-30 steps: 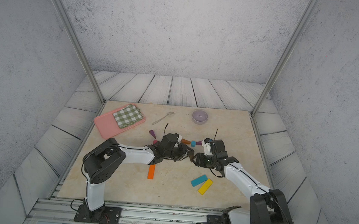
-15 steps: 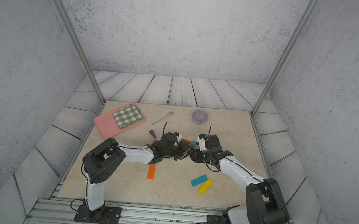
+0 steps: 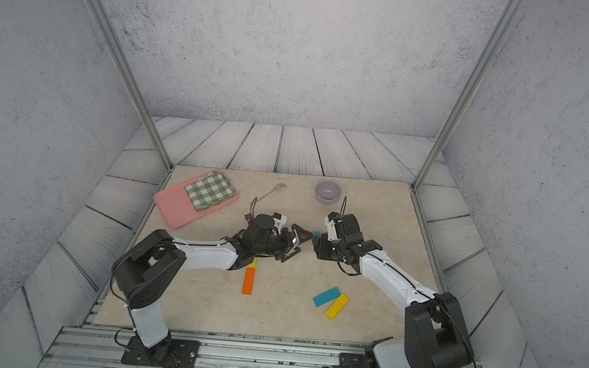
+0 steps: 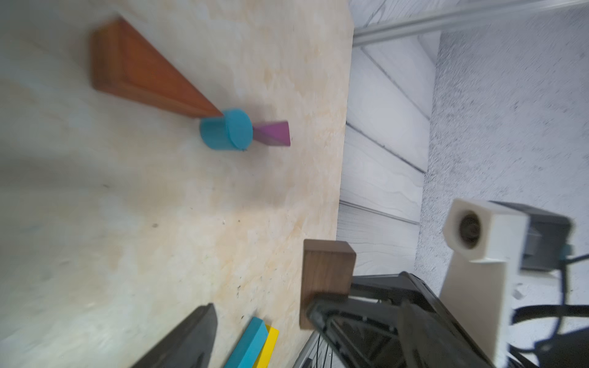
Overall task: Assemble a small pinwheel with building blocks
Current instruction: Assemble the building block at the center of the board.
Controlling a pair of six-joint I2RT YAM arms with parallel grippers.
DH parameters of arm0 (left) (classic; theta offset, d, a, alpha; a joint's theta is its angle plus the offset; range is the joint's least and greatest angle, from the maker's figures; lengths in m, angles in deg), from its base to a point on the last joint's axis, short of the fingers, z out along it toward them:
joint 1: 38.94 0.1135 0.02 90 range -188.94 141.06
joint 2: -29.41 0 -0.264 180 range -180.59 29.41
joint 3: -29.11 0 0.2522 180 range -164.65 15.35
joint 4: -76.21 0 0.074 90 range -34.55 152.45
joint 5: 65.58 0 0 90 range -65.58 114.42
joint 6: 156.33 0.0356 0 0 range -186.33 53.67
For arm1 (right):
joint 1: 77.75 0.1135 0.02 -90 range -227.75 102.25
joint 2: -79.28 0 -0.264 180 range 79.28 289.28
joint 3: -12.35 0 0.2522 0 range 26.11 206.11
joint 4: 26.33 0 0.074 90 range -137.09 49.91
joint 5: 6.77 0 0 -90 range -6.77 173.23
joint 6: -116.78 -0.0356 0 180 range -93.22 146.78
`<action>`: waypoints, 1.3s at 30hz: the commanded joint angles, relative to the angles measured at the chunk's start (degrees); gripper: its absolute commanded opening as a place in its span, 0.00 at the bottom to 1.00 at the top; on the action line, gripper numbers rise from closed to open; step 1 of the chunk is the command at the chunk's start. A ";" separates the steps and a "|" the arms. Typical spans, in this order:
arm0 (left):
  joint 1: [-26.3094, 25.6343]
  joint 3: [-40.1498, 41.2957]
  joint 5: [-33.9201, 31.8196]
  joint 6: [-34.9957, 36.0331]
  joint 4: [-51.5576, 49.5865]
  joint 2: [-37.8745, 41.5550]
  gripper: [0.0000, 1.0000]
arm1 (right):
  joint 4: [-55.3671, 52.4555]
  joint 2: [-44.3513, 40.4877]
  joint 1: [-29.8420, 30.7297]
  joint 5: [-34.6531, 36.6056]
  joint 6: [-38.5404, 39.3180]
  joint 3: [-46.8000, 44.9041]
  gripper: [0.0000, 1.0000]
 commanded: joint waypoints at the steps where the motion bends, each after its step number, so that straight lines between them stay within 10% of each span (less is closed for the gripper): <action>1: 4.53 2.00 -4.95 6.76 -7.98 11.41 0.96 | -3.19 3.63 0.09 6.30 1.48 5.17 0.00; 14: 18.65 6.16 -11.53 25.77 -34.73 35.04 0.96 | -6.34 27.77 0.71 21.05 2.05 27.46 0.00; 39: 23.89 11.40 -5.67 25.95 -32.07 34.86 0.96 | -7.53 45.17 1.13 20.43 3.63 39.62 0.05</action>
